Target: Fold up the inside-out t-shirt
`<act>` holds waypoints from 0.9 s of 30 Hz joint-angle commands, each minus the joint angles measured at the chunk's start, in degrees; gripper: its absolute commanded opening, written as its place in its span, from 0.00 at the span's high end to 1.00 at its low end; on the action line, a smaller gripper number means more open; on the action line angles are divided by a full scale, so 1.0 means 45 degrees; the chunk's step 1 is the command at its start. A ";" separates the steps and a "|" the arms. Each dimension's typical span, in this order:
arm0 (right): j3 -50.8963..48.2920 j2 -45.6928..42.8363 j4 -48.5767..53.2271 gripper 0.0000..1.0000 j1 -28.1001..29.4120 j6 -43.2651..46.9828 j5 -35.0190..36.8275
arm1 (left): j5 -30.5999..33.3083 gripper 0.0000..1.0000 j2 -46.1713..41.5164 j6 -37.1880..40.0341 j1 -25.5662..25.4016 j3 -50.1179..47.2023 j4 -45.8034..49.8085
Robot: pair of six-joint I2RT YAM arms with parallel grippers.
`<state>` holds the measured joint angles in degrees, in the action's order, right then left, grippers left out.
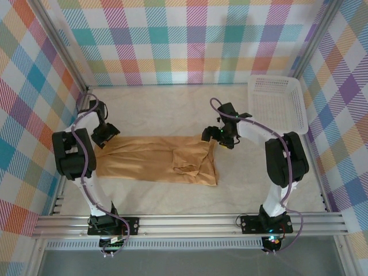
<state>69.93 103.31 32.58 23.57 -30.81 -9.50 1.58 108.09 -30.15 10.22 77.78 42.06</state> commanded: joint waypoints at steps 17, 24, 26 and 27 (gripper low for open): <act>-0.0305 0.1948 -0.0289 0.53 0.3395 -0.1913 0.1928 | -0.0429 0.38 -0.3041 0.0030 -0.0210 -0.1027 0.0547; -0.0127 0.1468 0.0203 1.00 0.3542 -0.1772 0.2883 | -0.0775 0.41 -0.3602 -0.0317 -0.0544 -0.1970 0.0085; -0.0127 0.1012 0.0610 1.00 0.3290 -0.1342 0.3057 | -0.0887 0.41 -0.3845 -0.0558 -0.0889 -0.2310 -0.0119; -0.0202 0.0747 0.0759 1.00 0.3022 -0.0932 0.2941 | -0.0979 0.41 -0.4001 -0.0742 -0.1159 -0.2521 -0.0307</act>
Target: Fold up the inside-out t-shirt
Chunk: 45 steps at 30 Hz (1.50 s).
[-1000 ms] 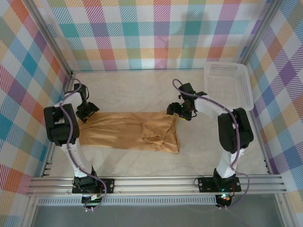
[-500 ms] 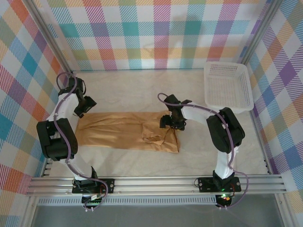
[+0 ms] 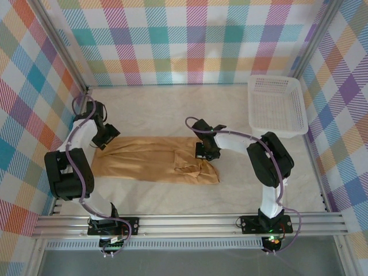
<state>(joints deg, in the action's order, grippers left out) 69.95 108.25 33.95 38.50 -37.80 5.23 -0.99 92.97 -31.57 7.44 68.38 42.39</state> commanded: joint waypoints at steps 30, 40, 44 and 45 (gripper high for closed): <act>0.0774 -0.4443 0.2093 1.00 -0.2101 0.2069 -0.1443 | -0.0917 0.41 -0.0028 -0.0726 -0.1713 0.0926 -0.0732; 0.2985 -0.3946 0.1703 1.00 0.0237 0.1371 -0.1523 | -0.1522 0.41 -0.0701 -0.0745 -0.0655 0.0726 -0.0534; 0.4335 -0.3053 0.1822 1.00 0.0946 0.1499 -0.1612 | -0.1709 0.41 -0.0874 -0.0721 -0.0376 0.0567 -0.0552; 0.4654 -0.2832 0.1892 1.00 0.1093 0.1540 -0.1612 | -0.1761 0.41 -0.0875 -0.0696 -0.0329 0.0554 -0.0534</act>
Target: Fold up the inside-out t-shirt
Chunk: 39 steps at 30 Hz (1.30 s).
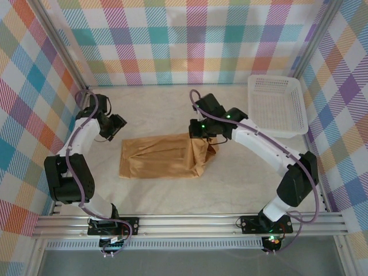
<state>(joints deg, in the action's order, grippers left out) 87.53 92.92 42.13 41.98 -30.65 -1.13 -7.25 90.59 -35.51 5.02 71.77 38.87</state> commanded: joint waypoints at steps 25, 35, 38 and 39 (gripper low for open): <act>1.5650 1.2119 0.5440 0.49 0.3349 0.0491 -0.3991 | -0.1298 0.41 -0.1100 0.0053 0.2037 -0.2042 -0.0141; 0.5585 0.5269 0.1821 0.50 0.2280 0.1226 -0.1919 | -0.2794 0.41 -0.1868 0.0311 0.0601 -0.2925 -0.0643; 0.1516 0.3514 -0.0389 0.57 0.1245 0.0632 -0.2973 | -0.2852 0.41 -0.1716 0.1053 -0.0717 -0.2570 -0.0045; 0.0489 0.3150 -0.0860 0.57 0.0927 0.0424 -0.3387 | -0.2598 0.41 -0.1660 0.1300 -0.1124 -0.2405 0.0369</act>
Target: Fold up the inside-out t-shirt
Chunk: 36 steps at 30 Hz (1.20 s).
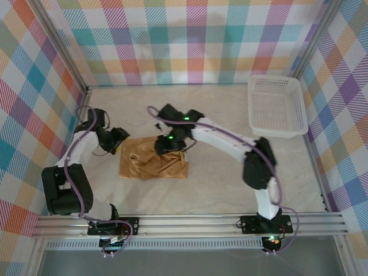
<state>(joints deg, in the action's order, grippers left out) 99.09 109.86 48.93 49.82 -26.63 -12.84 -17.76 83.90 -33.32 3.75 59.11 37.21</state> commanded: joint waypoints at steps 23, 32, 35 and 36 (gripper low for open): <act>-0.5442 -0.1353 -0.3817 0.52 -0.1562 -0.1379 -0.1413 | 0.0284 0.69 0.1102 0.0512 -0.3538 -0.0833 0.0281; -0.5497 -0.0860 -0.4293 0.54 -0.1168 -0.1767 -0.2090 | 0.1397 1.00 0.1627 0.1038 -0.2489 0.1507 0.1911; -0.5371 -0.0639 -0.4255 0.54 -0.0910 -0.1787 -0.2032 | 0.0988 1.00 0.1946 0.0944 -0.1608 0.2324 0.1946; -0.5313 -0.0508 -0.4271 0.54 -0.0807 -0.1806 -0.2029 | 0.0758 1.00 0.2160 0.0902 -0.1337 0.2570 0.1912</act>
<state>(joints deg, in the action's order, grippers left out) 74.63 105.67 30.26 44.93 -33.93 -20.58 -13.63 91.79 -29.91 -5.19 67.79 43.55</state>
